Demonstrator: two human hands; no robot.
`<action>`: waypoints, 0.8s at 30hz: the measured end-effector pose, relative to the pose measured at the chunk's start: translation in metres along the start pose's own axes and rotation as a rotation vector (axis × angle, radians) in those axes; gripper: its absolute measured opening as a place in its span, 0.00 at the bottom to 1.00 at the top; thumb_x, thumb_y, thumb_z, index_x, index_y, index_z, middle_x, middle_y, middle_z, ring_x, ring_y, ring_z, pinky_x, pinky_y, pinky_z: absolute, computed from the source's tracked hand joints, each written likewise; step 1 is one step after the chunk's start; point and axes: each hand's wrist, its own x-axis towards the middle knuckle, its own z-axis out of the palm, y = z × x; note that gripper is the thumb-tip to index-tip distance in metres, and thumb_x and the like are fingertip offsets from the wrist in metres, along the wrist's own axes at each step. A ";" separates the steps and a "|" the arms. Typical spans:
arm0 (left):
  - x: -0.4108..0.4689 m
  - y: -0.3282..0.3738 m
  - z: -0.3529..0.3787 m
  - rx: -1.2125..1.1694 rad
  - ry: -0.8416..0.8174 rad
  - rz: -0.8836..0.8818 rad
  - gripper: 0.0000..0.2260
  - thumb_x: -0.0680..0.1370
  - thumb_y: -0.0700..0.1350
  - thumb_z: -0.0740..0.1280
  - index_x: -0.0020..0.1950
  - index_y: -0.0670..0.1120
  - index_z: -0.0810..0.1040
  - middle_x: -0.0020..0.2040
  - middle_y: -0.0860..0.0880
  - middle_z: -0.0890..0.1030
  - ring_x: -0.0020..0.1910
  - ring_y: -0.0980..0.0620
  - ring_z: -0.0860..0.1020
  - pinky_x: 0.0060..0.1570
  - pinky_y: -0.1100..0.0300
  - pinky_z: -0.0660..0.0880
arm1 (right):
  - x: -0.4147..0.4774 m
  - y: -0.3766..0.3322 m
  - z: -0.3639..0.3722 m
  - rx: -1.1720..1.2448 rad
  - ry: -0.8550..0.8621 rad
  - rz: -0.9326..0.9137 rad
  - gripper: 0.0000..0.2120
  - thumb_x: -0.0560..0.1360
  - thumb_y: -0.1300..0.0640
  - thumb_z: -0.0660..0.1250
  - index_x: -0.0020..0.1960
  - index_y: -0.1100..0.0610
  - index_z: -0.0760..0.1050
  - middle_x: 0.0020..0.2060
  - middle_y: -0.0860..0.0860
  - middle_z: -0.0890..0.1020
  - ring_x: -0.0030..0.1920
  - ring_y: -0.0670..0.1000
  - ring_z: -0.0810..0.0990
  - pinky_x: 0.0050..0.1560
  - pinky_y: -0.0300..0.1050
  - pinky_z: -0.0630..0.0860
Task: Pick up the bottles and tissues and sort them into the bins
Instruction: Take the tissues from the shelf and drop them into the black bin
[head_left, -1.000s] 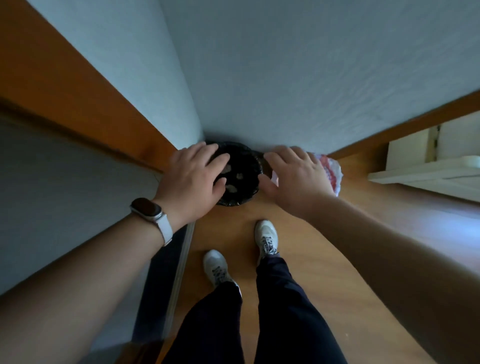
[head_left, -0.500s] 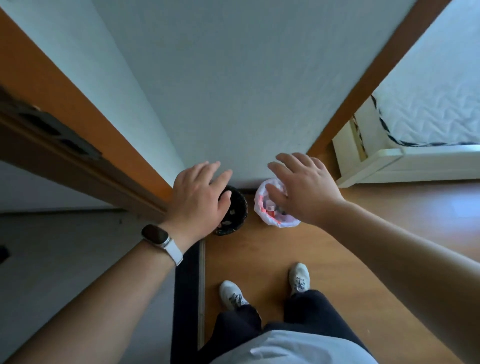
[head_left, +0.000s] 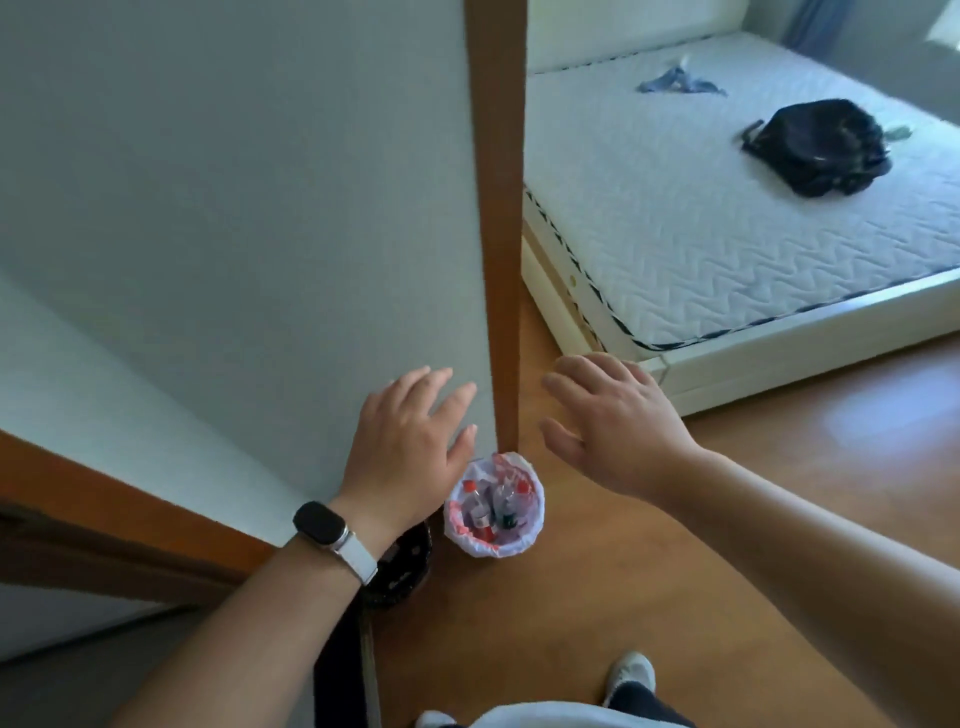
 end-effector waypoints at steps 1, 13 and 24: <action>0.015 0.017 -0.001 0.004 0.015 0.028 0.18 0.76 0.51 0.65 0.64 0.47 0.79 0.63 0.43 0.79 0.63 0.41 0.75 0.55 0.46 0.72 | -0.008 0.019 -0.009 0.001 0.017 0.021 0.22 0.78 0.39 0.55 0.65 0.49 0.71 0.63 0.48 0.74 0.67 0.54 0.70 0.64 0.54 0.67; 0.158 0.228 0.020 -0.099 0.070 0.357 0.17 0.78 0.52 0.62 0.64 0.48 0.77 0.64 0.46 0.77 0.65 0.44 0.72 0.63 0.44 0.69 | -0.123 0.220 -0.081 -0.066 0.244 0.309 0.23 0.75 0.40 0.58 0.63 0.52 0.74 0.61 0.51 0.77 0.64 0.56 0.73 0.62 0.54 0.69; 0.254 0.356 0.053 -0.193 0.135 0.658 0.17 0.76 0.52 0.62 0.62 0.47 0.79 0.63 0.46 0.78 0.63 0.43 0.74 0.58 0.45 0.70 | -0.209 0.315 -0.101 -0.157 0.349 0.648 0.23 0.74 0.40 0.58 0.62 0.53 0.75 0.60 0.51 0.78 0.62 0.56 0.73 0.63 0.52 0.68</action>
